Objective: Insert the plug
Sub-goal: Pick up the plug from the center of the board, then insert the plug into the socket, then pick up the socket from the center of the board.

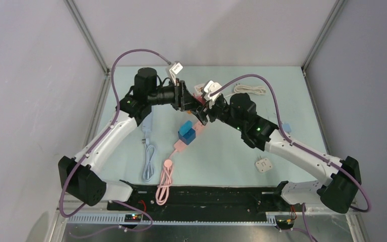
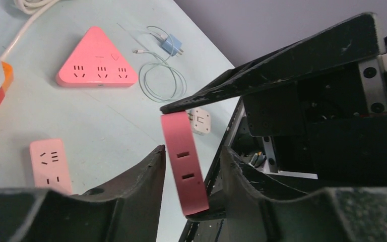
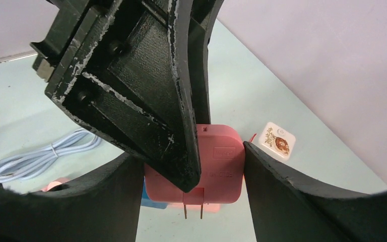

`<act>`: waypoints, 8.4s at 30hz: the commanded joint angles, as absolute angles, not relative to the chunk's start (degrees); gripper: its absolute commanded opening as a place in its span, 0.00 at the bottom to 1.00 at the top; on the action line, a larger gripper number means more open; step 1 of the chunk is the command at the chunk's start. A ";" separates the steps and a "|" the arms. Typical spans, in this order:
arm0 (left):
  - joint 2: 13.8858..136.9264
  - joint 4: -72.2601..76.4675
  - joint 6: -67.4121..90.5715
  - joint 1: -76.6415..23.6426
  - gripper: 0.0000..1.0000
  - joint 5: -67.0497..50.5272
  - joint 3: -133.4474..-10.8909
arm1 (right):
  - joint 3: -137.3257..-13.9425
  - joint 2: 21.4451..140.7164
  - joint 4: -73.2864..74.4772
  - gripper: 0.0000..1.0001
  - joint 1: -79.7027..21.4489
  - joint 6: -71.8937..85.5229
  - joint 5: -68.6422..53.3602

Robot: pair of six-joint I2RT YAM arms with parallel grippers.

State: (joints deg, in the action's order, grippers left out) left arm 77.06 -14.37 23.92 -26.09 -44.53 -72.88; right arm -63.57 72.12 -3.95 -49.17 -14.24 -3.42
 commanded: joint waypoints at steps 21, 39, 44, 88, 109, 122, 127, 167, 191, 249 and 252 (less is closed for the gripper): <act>71.09 -20.35 9.10 -18.67 0.00 -37.72 -73.27 | -65.54 68.73 -4.35 0.96 -46.93 -6.96 0.99; 66.75 -33.31 -2.64 -28.52 0.00 -21.05 -69.47 | -62.91 71.22 4.71 0.85 -34.21 15.53 3.77; 68.63 -35.36 -5.67 -32.30 0.00 -15.63 -69.85 | -62.92 72.53 6.69 0.84 -33.49 17.68 3.96; 79.65 -37.06 -8.21 -34.89 0.00 -11.51 -75.06 | -62.90 77.04 6.37 0.84 -30.60 17.20 1.17; 77.90 -36.74 -10.55 -37.24 0.00 -4.80 -66.96 | -62.89 79.24 6.59 0.84 -30.67 18.27 0.70; 75.63 -31.85 -9.36 -38.73 0.00 1.45 -62.15 | -62.86 79.99 6.92 0.83 -30.84 19.28 1.03; 76.04 -31.82 -8.93 -39.99 0.00 1.53 -61.94 | -62.91 79.98 7.45 0.83 -30.82 19.31 1.10; 79.30 -36.12 -2.78 -39.44 0.31 -0.40 -63.83 | -62.92 79.71 8.25 0.83 -30.54 18.89 0.68; 76.77 -31.17 18.75 -16.75 1.00 4.77 -73.25 | -62.91 77.73 9.34 0.84 -29.00 20.12 1.44; 103.01 -37.18 14.60 -3.47 0.00 -6.35 -92.23 | -62.88 79.02 1.21 0.87 -22.24 21.10 -10.01; 99.63 -37.15 12.22 -3.53 0.00 -10.76 -94.52 | -63.10 78.71 -1.37 0.92 -22.30 20.84 -13.98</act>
State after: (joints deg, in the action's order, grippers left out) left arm 108.71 -39.20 16.43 -3.77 -4.25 -88.95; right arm -62.67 79.64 4.23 -22.46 20.95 -8.19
